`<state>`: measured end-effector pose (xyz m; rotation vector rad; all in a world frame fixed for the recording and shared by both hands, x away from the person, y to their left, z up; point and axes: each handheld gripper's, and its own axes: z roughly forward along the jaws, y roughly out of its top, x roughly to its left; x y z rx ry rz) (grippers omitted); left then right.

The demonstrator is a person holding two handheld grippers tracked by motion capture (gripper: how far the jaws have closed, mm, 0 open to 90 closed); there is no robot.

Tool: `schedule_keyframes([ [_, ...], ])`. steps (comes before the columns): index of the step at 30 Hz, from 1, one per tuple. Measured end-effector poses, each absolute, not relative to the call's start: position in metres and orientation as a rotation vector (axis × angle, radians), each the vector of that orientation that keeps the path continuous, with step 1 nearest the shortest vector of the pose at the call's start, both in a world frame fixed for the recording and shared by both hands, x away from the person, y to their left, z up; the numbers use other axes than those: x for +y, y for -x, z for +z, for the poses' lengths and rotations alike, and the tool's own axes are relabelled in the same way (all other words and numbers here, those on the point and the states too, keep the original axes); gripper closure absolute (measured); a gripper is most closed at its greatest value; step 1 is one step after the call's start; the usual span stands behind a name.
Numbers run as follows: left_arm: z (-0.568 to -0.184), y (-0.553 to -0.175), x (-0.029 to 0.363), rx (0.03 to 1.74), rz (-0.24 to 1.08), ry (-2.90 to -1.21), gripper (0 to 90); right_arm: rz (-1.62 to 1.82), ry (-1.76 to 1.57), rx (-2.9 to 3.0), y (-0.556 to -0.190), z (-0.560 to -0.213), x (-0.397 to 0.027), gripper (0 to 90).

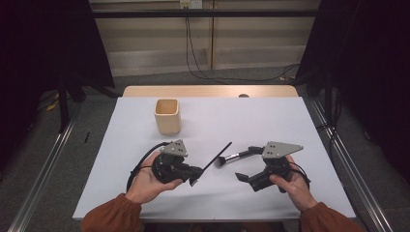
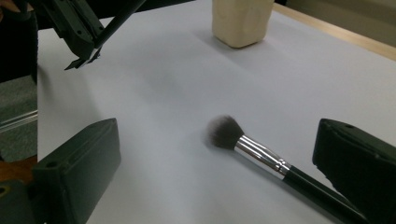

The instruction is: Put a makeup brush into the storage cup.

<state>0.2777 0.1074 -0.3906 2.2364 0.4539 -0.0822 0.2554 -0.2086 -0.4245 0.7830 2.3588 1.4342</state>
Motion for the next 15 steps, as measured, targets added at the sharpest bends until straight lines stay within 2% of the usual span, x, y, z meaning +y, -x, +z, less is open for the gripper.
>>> schedule_keyframes([
  [5,-0.3905,-0.2760,0.1037,0.405,-0.101,-2.305,85.8,1.350,-0.764,2.415,-0.2582,-0.4221,-0.2038,5.0],
  [7,-0.3902,-0.2753,0.1020,0.387,-0.096,-2.330,85.8,1.344,-0.765,2.459,-0.2593,-0.4212,-0.2025,2.2],
  [15,-0.3903,-0.2738,0.1006,0.364,-0.080,-2.395,85.7,1.291,-0.764,2.563,-0.2607,-0.4230,-0.2012,2.3],
])
